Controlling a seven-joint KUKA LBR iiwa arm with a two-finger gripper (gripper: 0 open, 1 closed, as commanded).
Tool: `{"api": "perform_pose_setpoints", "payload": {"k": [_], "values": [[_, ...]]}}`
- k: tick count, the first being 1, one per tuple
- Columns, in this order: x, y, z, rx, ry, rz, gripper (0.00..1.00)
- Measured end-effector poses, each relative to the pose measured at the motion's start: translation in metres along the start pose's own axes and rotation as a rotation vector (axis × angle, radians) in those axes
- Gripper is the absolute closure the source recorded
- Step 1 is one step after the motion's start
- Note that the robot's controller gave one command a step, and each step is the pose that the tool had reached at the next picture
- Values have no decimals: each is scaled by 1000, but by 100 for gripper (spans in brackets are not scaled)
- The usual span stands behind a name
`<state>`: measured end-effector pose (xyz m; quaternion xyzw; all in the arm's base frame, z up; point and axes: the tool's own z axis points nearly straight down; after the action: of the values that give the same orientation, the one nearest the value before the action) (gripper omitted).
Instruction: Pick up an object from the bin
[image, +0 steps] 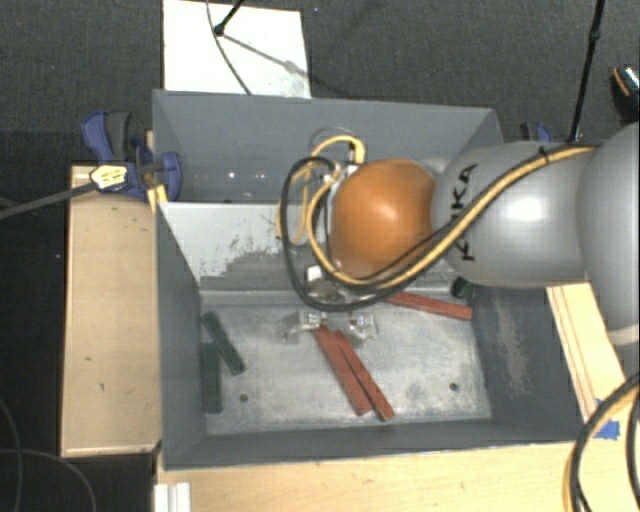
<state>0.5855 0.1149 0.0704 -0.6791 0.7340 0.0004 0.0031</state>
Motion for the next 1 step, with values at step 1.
{"api": "perform_pose_setpoints", "payload": {"k": [1], "values": [[44, 18, 0, -6, 5, -364, 0]]}}
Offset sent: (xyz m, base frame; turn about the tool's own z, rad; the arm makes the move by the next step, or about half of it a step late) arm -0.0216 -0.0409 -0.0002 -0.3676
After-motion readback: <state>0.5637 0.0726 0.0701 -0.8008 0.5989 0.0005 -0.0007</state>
